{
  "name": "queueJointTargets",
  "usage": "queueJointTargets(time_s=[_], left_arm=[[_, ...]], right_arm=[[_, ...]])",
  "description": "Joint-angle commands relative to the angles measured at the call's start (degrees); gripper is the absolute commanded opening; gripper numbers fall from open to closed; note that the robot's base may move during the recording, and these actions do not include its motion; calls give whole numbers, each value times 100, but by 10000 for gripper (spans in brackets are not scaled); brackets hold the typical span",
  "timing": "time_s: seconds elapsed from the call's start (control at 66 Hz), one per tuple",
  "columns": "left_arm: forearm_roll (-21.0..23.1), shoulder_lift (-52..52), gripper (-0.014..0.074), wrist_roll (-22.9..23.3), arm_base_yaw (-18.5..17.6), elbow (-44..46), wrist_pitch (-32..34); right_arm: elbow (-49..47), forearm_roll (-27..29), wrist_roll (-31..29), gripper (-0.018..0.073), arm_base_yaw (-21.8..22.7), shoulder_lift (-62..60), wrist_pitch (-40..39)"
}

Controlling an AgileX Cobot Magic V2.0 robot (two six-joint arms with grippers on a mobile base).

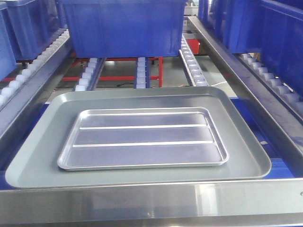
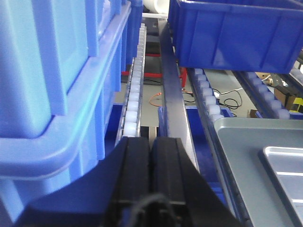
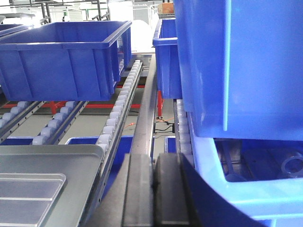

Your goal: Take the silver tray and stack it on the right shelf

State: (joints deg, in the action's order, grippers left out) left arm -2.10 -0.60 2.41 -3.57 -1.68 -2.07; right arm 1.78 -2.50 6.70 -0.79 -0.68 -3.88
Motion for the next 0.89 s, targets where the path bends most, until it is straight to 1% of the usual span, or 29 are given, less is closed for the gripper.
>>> queueJointTargets(time_s=[0.0, 0.076, 0.879], left_arm=[[61, -19, -100, -16, -99, -166, 1004], [61, -19, -100, -16, -169, -148, 921], [61, -19, -100, -16, -157, -148, 944]], right_arm=[[-9, -6, -51, 57, 49, -90, -488], [-9, -6, -51, 57, 49, -90, -488], [-9, -6, -51, 57, 49, -90, -488]])
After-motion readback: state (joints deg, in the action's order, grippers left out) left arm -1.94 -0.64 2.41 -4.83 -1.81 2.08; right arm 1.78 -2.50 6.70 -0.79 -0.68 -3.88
